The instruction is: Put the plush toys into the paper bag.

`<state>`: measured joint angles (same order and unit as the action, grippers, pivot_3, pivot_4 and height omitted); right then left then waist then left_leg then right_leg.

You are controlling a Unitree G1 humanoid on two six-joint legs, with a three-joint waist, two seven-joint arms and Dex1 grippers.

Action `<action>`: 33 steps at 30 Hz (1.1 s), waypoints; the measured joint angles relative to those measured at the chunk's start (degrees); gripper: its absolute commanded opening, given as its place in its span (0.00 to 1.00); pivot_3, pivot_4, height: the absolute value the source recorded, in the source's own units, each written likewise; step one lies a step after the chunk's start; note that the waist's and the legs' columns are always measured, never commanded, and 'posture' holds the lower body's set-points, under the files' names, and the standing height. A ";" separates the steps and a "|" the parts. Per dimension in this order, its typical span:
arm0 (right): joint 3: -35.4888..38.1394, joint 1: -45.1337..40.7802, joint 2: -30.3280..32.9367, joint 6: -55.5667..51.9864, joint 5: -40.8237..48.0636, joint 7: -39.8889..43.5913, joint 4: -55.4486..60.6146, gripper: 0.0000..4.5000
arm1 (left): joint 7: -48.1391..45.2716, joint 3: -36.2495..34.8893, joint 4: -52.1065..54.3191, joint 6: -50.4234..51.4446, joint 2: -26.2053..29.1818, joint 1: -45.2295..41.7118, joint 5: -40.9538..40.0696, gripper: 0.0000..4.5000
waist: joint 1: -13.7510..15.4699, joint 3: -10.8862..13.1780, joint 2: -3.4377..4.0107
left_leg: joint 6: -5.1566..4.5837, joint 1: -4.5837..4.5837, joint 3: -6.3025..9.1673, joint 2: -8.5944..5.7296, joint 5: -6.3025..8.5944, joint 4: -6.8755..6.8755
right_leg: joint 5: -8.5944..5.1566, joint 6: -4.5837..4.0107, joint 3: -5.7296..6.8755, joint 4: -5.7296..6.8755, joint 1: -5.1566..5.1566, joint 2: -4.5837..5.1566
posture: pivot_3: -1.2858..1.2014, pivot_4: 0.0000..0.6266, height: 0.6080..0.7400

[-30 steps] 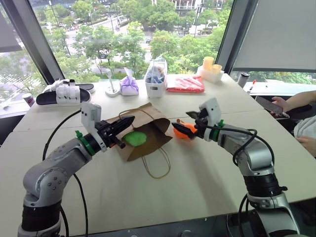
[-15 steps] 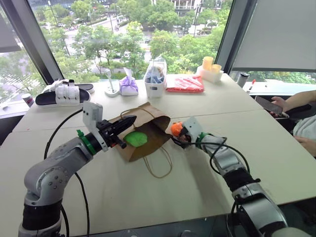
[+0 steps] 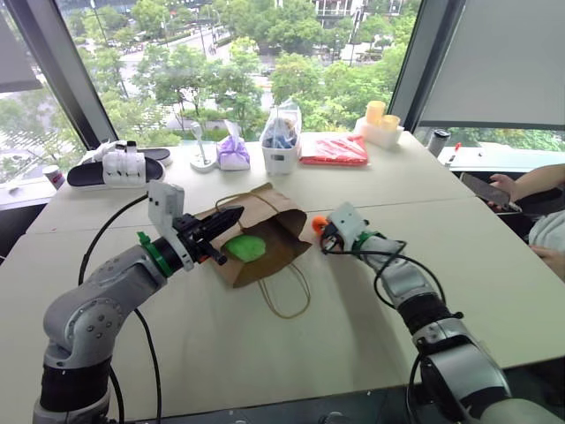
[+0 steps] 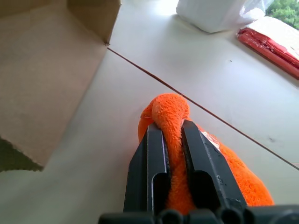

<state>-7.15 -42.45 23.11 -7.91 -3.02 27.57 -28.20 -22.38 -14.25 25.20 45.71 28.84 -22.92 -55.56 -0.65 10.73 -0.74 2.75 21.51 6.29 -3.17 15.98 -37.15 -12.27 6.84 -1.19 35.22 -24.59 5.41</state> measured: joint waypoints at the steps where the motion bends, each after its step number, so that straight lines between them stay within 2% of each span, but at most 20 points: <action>1: 1.30 1.19 1.61 -2.80 1.23 1.43 4.51 0.01 | 0.00 0.07 -0.06 0.03 -0.02 -0.15 -0.07 0.00 | -0.06 0.00 0.00 | -0.01 0.00 -0.02 0.00 0.01 0.00 | 0.00 0.00 -0.01 -0.02 0.00 0.00 | 0.52 0.24 1.00; 5: 4.53 7.59 10.07 -15.25 7.65 10.02 27.36 0.01 | -0.25 0.09 -0.90 0.09 0.01 -1.51 -0.18 0.00 | -0.15 0.00 0.00 | -0.08 -0.01 0.01 0.01 0.05 0.03 | -0.01 0.02 0.03 -0.04 0.00 0.00 | 0.52 0.24 1.00; 7: 5.43 10.23 11.78 -22.53 12.06 12.77 37.63 0.01 | -0.89 0.41 -2.00 0.11 -0.04 -2.81 -0.18 0.00 | -0.57 0.00 0.00 | -0.08 -0.08 -0.04 0.05 0.05 0.04 | -0.01 0.01 0.00 -0.03 0.02 -0.02 | 0.52 0.24 1.00; 10: 5.15 13.93 10.66 -32.54 18.80 14.08 48.80 0.01 | -1.53 1.01 -3.15 0.11 -0.05 -3.90 -0.18 0.00 | -0.54 0.00 0.00 | -0.09 -0.10 -0.01 0.08 0.05 0.03 | -0.01 0.01 0.00 0.00 0.04 -0.07 | 0.52 0.24 1.00; 13: 2.43 14.98 6.78 -37.74 21.64 12.10 53.75 0.01 | -2.52 1.30 -4.54 0.12 -0.01 -4.46 -0.16 0.00 | -0.40 0.00 0.00 | -0.08 -0.08 -0.02 0.06 0.05 -0.04 | -0.01 0.01 -0.01 0.00 0.06 -0.06 | 0.52 0.24 1.00; 18: -3.50 13.73 -1.02 -37.02 18.67 5.12 51.05 0.01 | -3.56 1.90 -4.93 0.11 0.06 -4.59 -0.06 0.00 | -0.23 0.00 0.00 | -0.07 -0.07 -0.02 0.04 0.04 -0.05 | -0.01 0.01 -0.02 0.00 0.06 -0.05 | 0.52 0.24 1.00; 23: -7.02 8.30 -9.00 -27.77 11.65 -2.24 37.52 0.01 | -3.41 2.21 -4.44 0.12 -0.07 -4.53 -0.08 0.00 | -0.32 0.00 0.00 | -0.03 -0.07 -0.01 0.04 0.02 0.00 | -0.01 0.00 -0.02 0.00 0.01 -0.05 | 0.52 0.24 1.00; 30: -10.31 0.58 -15.14 -13.77 5.39 -3.56 19.67 0.01 | -2.30 2.22 -2.92 0.30 -0.29 -4.20 -0.21 0.00 | -0.57 0.00 0.00 | -0.02 -0.09 -0.01 0.05 0.01 0.04 | 0.00 0.00 -0.01 0.02 -0.02 -0.06 | 0.52 0.24 1.00; 33: -10.63 -1.04 -17.99 -7.37 3.21 -5.05 11.77 0.28 | -1.93 2.16 -2.43 0.29 -0.30 -4.20 -0.30 0.00 | -0.56 0.00 0.00 | 0.00 -0.08 0.00 0.04 0.01 0.06 | 0.00 0.00 -0.01 0.03 -0.03 -0.06 | 0.52 0.24 1.00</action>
<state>-17.78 -43.49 5.11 -15.28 0.18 22.52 -16.43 -24.31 -12.09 22.77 46.00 28.54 -27.13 -55.86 -1.20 10.73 -0.74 2.74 21.43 6.30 -3.13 15.98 -37.09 -12.27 6.84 -1.21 35.24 -24.62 5.35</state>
